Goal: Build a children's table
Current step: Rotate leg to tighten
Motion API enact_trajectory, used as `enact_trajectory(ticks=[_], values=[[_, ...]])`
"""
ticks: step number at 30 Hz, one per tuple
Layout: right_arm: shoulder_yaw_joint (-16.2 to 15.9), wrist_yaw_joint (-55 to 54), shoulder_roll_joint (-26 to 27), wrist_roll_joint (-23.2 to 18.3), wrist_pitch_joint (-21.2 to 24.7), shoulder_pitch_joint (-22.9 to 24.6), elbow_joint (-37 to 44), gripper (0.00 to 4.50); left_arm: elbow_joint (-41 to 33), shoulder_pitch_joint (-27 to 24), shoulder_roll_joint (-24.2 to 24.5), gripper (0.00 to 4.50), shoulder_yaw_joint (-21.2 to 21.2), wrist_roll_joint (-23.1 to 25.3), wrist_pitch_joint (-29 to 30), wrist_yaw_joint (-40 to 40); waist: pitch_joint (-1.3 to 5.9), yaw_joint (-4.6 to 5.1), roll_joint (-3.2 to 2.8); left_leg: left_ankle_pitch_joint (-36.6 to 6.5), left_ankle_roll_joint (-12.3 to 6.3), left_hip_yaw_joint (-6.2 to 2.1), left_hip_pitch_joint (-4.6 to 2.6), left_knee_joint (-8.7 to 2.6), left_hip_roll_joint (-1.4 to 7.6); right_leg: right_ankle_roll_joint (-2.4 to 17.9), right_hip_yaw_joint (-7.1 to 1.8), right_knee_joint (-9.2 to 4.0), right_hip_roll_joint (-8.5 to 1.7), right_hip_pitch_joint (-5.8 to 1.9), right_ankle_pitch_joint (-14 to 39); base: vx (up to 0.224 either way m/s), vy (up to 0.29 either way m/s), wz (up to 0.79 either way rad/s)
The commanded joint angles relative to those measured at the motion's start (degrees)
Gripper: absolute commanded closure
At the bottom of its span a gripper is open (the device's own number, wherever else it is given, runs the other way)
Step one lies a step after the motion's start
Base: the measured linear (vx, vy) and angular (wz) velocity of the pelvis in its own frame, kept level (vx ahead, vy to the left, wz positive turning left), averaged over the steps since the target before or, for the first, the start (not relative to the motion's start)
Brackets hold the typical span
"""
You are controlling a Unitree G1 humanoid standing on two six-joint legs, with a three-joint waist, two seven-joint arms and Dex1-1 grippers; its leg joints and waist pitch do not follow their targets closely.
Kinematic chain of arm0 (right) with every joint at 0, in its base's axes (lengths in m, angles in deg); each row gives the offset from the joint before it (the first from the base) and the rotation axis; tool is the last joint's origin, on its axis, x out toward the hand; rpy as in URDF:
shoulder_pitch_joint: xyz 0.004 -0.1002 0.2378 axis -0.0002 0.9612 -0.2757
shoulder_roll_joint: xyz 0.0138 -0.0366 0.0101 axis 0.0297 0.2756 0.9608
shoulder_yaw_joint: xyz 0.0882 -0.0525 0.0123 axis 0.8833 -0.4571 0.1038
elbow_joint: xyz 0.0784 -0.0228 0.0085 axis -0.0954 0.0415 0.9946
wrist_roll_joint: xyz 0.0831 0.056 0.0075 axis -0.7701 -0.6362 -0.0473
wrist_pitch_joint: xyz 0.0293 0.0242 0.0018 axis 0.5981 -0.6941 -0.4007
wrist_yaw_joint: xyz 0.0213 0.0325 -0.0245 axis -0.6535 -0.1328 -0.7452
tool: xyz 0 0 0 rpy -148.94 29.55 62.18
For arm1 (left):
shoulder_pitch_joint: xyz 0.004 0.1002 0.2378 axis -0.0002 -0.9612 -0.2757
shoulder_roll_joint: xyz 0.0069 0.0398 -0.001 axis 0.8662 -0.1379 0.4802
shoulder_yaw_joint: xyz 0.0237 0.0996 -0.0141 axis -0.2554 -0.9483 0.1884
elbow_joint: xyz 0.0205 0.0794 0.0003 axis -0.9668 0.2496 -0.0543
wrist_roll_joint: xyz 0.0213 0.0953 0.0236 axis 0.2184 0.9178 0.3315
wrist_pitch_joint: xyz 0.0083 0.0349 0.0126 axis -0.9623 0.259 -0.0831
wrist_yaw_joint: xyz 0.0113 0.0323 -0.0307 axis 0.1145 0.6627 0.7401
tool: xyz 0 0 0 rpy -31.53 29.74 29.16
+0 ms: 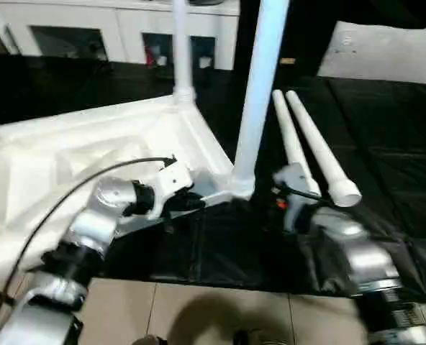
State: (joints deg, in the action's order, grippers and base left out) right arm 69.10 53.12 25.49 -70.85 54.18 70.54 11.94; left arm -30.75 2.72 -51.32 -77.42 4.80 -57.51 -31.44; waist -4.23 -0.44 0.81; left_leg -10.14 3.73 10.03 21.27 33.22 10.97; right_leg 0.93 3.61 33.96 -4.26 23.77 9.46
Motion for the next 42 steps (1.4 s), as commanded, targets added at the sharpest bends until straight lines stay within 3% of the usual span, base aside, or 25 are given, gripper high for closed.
enact_trajectory(ticks=[1, 6, 12, 18, 22, 23, 32, 35, 38, 42], values=[[-0.79, 3.63, -1.36, -1.13, -0.26, -0.11, 1.56, 0.02, 0.69, 1.68, 0.34, 4.5, -1.59, -0.74, -3.29, -4.51, 3.75, -0.38, -0.07, -11.71, -4.14, -0.2, -0.59, -3.58, 1.85, 12.92, -2.77, -3.89, -3.38, -3.18, 11.34, 0.0, 0.0, 0.0], [-2.69, 12.27, -6.76, -2.04, -1.13, -0.67, 1.93, 0.02, 5.58, 3.64, 1.99, 4.5, -3.57, -1.63, -8.72, -13.39, 3.68, -1.56, -0.05, -11.81, -4.16, -0.08, -0.81, -3.59, 2.09, 13.62, -2.76, -3.73, -3.49, -3.21, 11.03, 0.0, 0.0, 0.0], [-5.79, 20.96, -10.98, -1.8, -3.12, -1.8, 1.1, 0.02, 10.35, 6.39, 2.86, 4.5, -6.12, -1.1, -13.94, -20.74, 3.48, -2.57, 0.15, -12.9, -3.6, -0.02, -0.77, -3.63, 2.29, 13.02, -2.67, -3.81, -3.69, -3.17, 13.95, 0.0, 0.0, 0.0], [-7.06, 22.96, -9.88, -2.49, -3.33, -4.07, -0.68, 0.19, 13.11, 8.47, 2.0, 4.5, -7.26, -0.26, -17.09, -22.13, 3.51, -3.06, 0.31, -12.61, -3.12, -0.07, -0.91, -3.66, 2.42, 13.03, -2.67, -3.69, -3.82, -2.99, 14.73, 0.0, 0.0, 0.0], [-7.37, 23.36, -9.04, -2.68, -3.35, -5.04, -1.72, 0.66, 13.8, 9.12, 1.35, 4.5, -7.59, -0.2, -17.77, -22.44, 3.62, -3.09, 0.45, -11.81, -3.17, -0.07, -0.85, -3.62, 2.43, 13.66, -2.61, -3.4, -3.82, -3.11, 12.63, 0.0, 0.0, 0.0], [-7.62, 23.84, -8.87, -2.69, -3.49, -5.25, -2.16, 0.66, 14.43, 9.42, 1.17, 4.5, -7.71, -0.11, -18.39, -22.61, 3.66, -3.15, 0.7, -11.56, -3.32, 0.0, -0.81, -3.56, 2.41, 13.67, -2.63, -3.43, -3.81, -3.15, 12.44, 0.0, 0.0, 0.0], [-8.17, 25.52, -8.75, -2.45, -3.93, -5.53, -3.5, 1.48, 16.7, 10.06, 1.04, 4.5, -7.81, 0.04, -20.41, -22.94, 3.58, -3.58, 0.64, -11.83, -3.16, -0.06, -0.79, -3.63, 2.46, 13.09, -2.6, -3.49, -3.95, -3.18, 13.83, 0.0, 0.0, 0.0], [-8.45, 25.63, -8.74, -2.17, -4.42, -5.67, -4.06, 1.61, 17.34, 10.09, 1.04, 4.5, -7.73, 0.35, -21.04, -22.84, 3.55, -3.66, 0.32, -11.89, -3.01, -0.09, -0.88, -3.67, 2.53, 13.17, -2.6, -3.5, -3.93, -3.05, 13.6, 0.0, 0.0, 0.0], [-8.52, 25.6, -8.63, -2.09, -4.55, -5.75, -4.28, 1.76, 17.57, 10.12, 0.99, 4.5, -7.71, 0.42, -21.25, -22.74, 3.53, -3.67, 0.54, -12.18, -2.94, -0.06, -0.8, -3.68, 2.45, 13.22, -2.6, -3.51, -3.88, -3.16, 13.54, 0.0, 0.0, 0.0], [-8.72, 24.21, -7.74, -1.92, -3.89, -5.12, -4.15, 1.8, 18.16, 10.01, 0.69, 4.5, -7.01, 0.41, -20.83, -20.37, 3.47, -3.69, 0.35, -12.92, -2.62, -0.1, -0.85, -3.75, 2.44, 12.95, -2.58, -3.7, -3.91, -3.14, 14.83, 0.0, 0.0, 0.0]])
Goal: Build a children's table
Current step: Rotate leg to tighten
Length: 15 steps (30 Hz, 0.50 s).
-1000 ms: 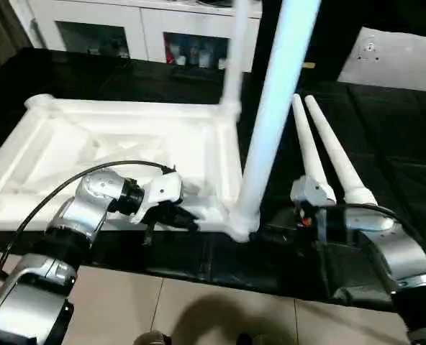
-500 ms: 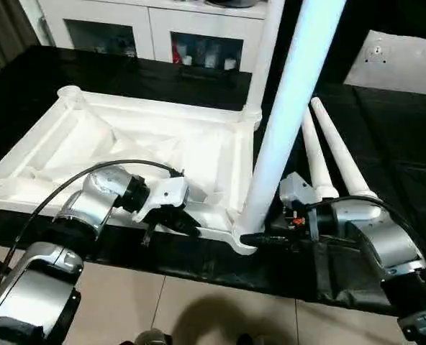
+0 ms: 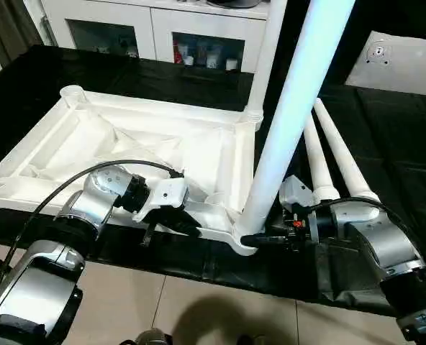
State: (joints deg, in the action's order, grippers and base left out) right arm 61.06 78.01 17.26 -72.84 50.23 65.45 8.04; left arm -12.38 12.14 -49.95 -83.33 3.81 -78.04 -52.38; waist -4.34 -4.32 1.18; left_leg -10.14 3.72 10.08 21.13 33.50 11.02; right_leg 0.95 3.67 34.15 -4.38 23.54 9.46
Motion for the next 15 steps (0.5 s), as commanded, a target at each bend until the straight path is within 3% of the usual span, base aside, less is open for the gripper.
enact_trajectory(ticks=[1, 5, 6, 7, 10, 15], values=[[-0.61, -1.05, 0.69, 0.07, 0.39, 0.1, -0.1, 1.81, -0.25, 0.53, -0.81, 4.5, -0.78, 1.19, 0.23, 1.08, 3.51, 0.19, -0.28, -13.72, -2.26, -0.22, -0.82, -4.13, 2.42, 12.82, -2.63, -3.95, -3.8, -2.85, 15.83, 0.0, 0.0, 0.0], [0.64, -8.21, 4.24, -0.23, 5.26, 1.98, 1.9, 1.82, -4.98, -1.43, -2.08, 4.5, 2.28, -1.76, 7.92, 5.43, 3.26, 0.48, -0.23, -16.32, -0.82, -0.44, -0.94, -4.54, 2.52, 11.95, -2.68, -4.32, -3.94, -2.79, 20.12, 0.0, 0.0, 0.0], [1.37, -15.16, 8.02, 0.67, 6.75, 3.54, 2.35, 1.82, -8.56, -3.1, -3.12, 4.5, 3.64, -2.06, 13.03, 10.41, 3.25, 0.98, -0.17, -17.54, -0.08, -0.59, -1.05, -4.63, 2.49, 11.51, -2.75, -4.52, -3.98, -2.54, 21.84, 0.0, 0.0, 0.0], [1.37, -15.16, 8.02, 0.67, 6.75, 3.54, 2.35, 1.82, -8.56, -3.1, -3.12, 4.5, 3.64, -2.06, 13.03, 10.41, 3.18, 1.17, -0.21, -17.93, 0.25, -0.65, -1.06, -4.67, 2.51, 11.34, -2.77, -4.57, -4.05, -2.5, 22.45, 0.0, 0.0, 0.0], [3.04, -25.2, 14.44, 1.05, 10.08, 4.71, 1.93, 1.82, -14.1, -5.39, -6.19, 4.5, 6.33, -4.06, 21.14, 17.41, 2.91, 2.28, -0.26, -19.89, 1.32, -1.04, -0.94, -4.94, 2.28, 9.76, -2.57, -5.01, -3.98, -2.3, 27.16, 0.0, 0.0, 0.0], [5.37, -38.22, 24.25, 1.69, 13.08, 3.38, -0.89, 1.83, -20.91, -8.02, -10.43, 4.5, 7.69, -1.62, 28.61, 27.87, 2.79, 3.81, -0.01, -22.52, 1.06, -1.16, -1.24, -4.62, 1.8, 7.17, -2.37, -6.07, -3.86, -1.56, 33.44, 0.0, 0.0, 0.0]])
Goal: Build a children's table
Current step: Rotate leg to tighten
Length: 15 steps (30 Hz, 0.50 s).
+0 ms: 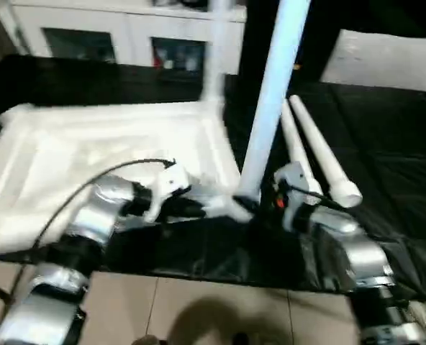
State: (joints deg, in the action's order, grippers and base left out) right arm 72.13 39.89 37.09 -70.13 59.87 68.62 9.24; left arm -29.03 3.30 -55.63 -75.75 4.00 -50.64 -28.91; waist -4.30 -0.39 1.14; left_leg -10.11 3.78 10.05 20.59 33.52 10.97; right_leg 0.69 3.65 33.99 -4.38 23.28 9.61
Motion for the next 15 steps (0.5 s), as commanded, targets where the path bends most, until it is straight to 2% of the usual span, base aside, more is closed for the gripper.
enact_trajectory(ticks=[1, 2, 3, 4, 5, 6, 8, 10, 11, 13, 15], values=[[-5.29, -3.1, 6.3, -0.33, 3.75, -0.44, -2.96, 1.83, -6.17, 0.37, -5.97, 4.5, 0.43, -1.31, 3.72, 6.99, 2.75, 0.03, -0.06, -22.63, 0.91, -1.2, -0.79, -4.59, 1.75, 6.7, -2.3, -6.19, -3.9, -1.26, 34.56, 0.0, 0.0, 0.0], [-5.06, -4.52, 7.17, -0.04, 3.92, -0.81, -3.45, 1.83, -7.01, 0.21, -6.56, 4.5, 0.59, -1.07, 4.85, 8.27, 2.75, 0.09, -0.24, -22.55, 0.87, -1.26, -0.75, -4.64, 1.77, 6.43, -2.28, -6.21, -3.84, -1.3, 34.68, 0.0, 0.0, 0.0], [-4.71, -6.55, 8.36, 0.36, 4.21, -1.38, -4.15, 1.84, -8.22, 0.01, -7.39, 4.5, 0.8, -0.7, 6.5, 10.08, 2.8, 0.49, -0.11, -22.16, 1.23, -1.35, -0.48, -4.82, 2.01, 6.56, -2.36, -5.98, -3.9, -1.38, 33.79, 0.0, 0.0, 0.0], [-4.42, -8.06, 9.21, 0.66, 4.52, -1.74, -4.51, 1.84, -9.4, -0.22, -7.93, 4.5, 0.93, -0.42, 8.01, 11.36, 2.84, 0.52, -0.35, -22.72, 1.43, -1.36, -0.66, -4.79, 1.98, 6.45, -2.3, -6.02, -3.78, -1.23, 33.63, 0.0, 0.0, 0.0], [-2.57, -12.89, 12.46, 0.47, 5.72, -3.83, -6.85, 1.84, -11.56, -0.23, -10.63, 4.5, 1.47, 0.33, 11.49, 16.16, 2.87, 0.62, -0.43, -22.82, 1.39, -1.34, -0.68, -4.79, 1.88, 6.53, -2.29, -6.02, -3.65, -1.21, 33.14, 0.0, 0.0, 0.0], [-2.23, -14.48, 13.79, 0.68, 5.66, -5.11, -8.29, 1.84, -11.94, 0.08, -11.94, 4.5, 1.27, 1.38, 12.3, 18.77, 3.11, 0.85, -0.22, -22.69, 1.48, -1.29, -0.75, -4.7, 1.88, 7.18, -2.31, -5.89, -3.54, -1.24, 31.27, 0.0, 0.0, 0.0], [-2.42, -15.23, 14.64, 1.38, 4.61, -6.05, -9.37, 1.84, -12.0, 0.47, -12.94, 4.5, 0.94, 2.18, 13.1, 20.72, 3.2, 0.84, -0.24, -22.01, 1.19, -1.18, -0.75, -4.65, 1.83, 7.36, -2.39, -5.92, -3.5, -1.25, 29.61, 0.0, 0.0, 0.0], [-2.54, -15.47, 14.67, 2.14, 3.21, -6.16, -9.62, 1.14, -11.16, 0.99, -12.86, 4.5, 0.6, 2.69, 12.56, 21.32, 3.56, 0.62, -0.34, -19.22, 0.39, -0.9, -0.33, -4.61, 1.79, 8.06, -2.63, -5.49, -3.38, -1.62, 24.13, 0.0, 0.0, 0.0], [-2.29, -15.76, 14.53, 2.2, 2.29, -5.99, -9.48, 1.14, -10.6, 1.22, -12.3, 4.5, 0.21, 3.15, 11.81, 21.17, 3.58, 0.57, -0.36, -18.58, 0.21, -0.81, -0.29, -4.6, 1.81, 8.44, -2.68, -5.36, -3.36, -1.65, 22.63, 0.0, 0.0, 0.0], [-1.18, -15.63, 13.35, 2.38, 0.65, -5.11, -8.4, 1.08, -9.66, 1.23, -10.3, 4.5, -0.19, 4.0, 10.29, 19.84, 3.85, 0.45, -0.39, -16.09, -0.35, -0.7, 0.09, -4.55, 1.76, 9.59, -2.7, -4.76, -3.29, -2.2, 17.72, 0.0, 0.0, 0.0], [-1.01, -15.38, 12.92, 2.51, 0.32, -4.86, -8.11, 0.77, -9.55, 1.14, -9.83, 4.5, -0.24, 4.07, 10.09, 19.33, 4.06, 0.41, -0.41, -13.79, -0.84, -0.61, 0.26, -4.43, 1.72, 10.5, -2.73, -4.33, -3.27, -2.54, 14.12, 0.0, 0.0, 0.0]])
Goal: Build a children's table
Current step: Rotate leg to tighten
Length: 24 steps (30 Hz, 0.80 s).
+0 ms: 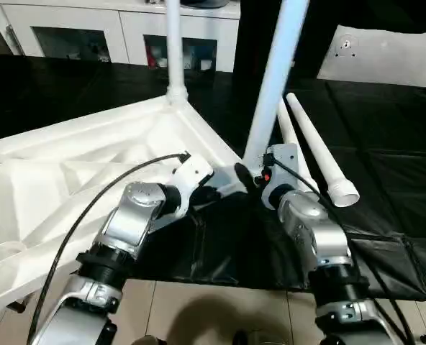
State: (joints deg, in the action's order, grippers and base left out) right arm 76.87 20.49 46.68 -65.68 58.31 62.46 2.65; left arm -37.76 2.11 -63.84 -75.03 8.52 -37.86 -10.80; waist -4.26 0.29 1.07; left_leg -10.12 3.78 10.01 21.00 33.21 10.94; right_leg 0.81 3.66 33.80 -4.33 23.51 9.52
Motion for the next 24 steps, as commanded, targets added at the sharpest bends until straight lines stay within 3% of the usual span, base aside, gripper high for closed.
enact_trajectory(ticks=[1, 3, 8, 10, 14, 17, 24], values=[[-5.38, 4.99, 1.59, -1.49, 0.83, 2.29, -0.47, 0.69, -0.65, 1.95, -0.33, 4.5, -0.79, -0.44, -3.14, -0.02, 4.06, -0.25, -0.41, -12.83, -1.2, -0.45, -0.15, -4.01, 1.74, 11.09, -2.75, -4.01, -3.31, -2.86, 12.63, 0.0, 0.0, 0.0], [-5.0, 6.3, -0.1, -1.39, -0.49, 3.28, 0.56, 0.63, -0.32, 1.63, 0.7, 4.5, -0.74, -0.47, -4.3, -1.28, 4.2, -0.31, -0.28, -12.02, -1.81, -0.46, 0.07, -3.91, 1.66, 11.15, -2.7, -3.92, -3.41, -3.25, 12.23, 0.0, 0.0, 0.0], [-4.07, 13.54, -6.6, -2.26, -4.48, 5.97, 4.39, 0.08, 3.56, 1.97, 4.07, 4.5, -1.75, -1.5, -12.34, -7.17, 4.17, -0.58, -0.32, -11.04, -3.04, -0.28, -0.18, -3.67, 1.69, 11.96, -2.7, -4.0, -3.29, -3.14, 11.22, 0.0, 0.0, 0.0], [-3.45, 19.02, -11.19, -3.23, -6.39, 6.86, 6.62, 0.08, 5.52, 2.33, 6.36, 4.5, -2.97, -2.43, -17.5, -12.93, 4.25, -0.85, -0.16, -10.81, -3.26, -0.26, -0.16, -3.62, 1.82, 11.97, -2.75, -3.78, -3.29, -3.3, 10.65, 0.0, 0.0, 0.0], [-3.51, 26.43, -16.66, -4.55, -7.1, 7.48, 8.88, 0.08, 8.02, 3.16, 8.67, 4.5, -3.92, -2.98, -20.95, -18.61, 3.99, -1.34, -0.2, -11.86, -3.29, -0.21, -0.37, -3.67, 1.94, 12.35, -2.75, -3.75, -3.36, -3.11, 12.04, 0.0, 0.0, 0.0], [-5.45, 34.72, -22.64, -4.66, -7.66, 7.76, 9.88, 0.08, 10.81, 4.16, 10.32, 4.5, -4.27, -4.98, -23.43, -26.12, 4.01, -1.96, -0.06, -12.45, -3.49, -0.11, -0.54, -3.6, 2.05, 12.29, -2.79, -3.74, -3.4, -3.09, 13.0, 0.0, 0.0, 0.0], [-11.37, 48.15, -28.8, -5.44, -7.86, 7.26, 10.18, 0.08, 16.05, 6.63, 12.17, 4.5, -5.96, -6.7, -28.72, -36.96, 4.07, -2.75, 0.03, -10.94, -4.25, -0.09, -0.39, -3.38, 2.12, 13.48, -2.64, -3.35, -3.47, -3.22, 11.23, 0.0, 0.0, 0.0]])
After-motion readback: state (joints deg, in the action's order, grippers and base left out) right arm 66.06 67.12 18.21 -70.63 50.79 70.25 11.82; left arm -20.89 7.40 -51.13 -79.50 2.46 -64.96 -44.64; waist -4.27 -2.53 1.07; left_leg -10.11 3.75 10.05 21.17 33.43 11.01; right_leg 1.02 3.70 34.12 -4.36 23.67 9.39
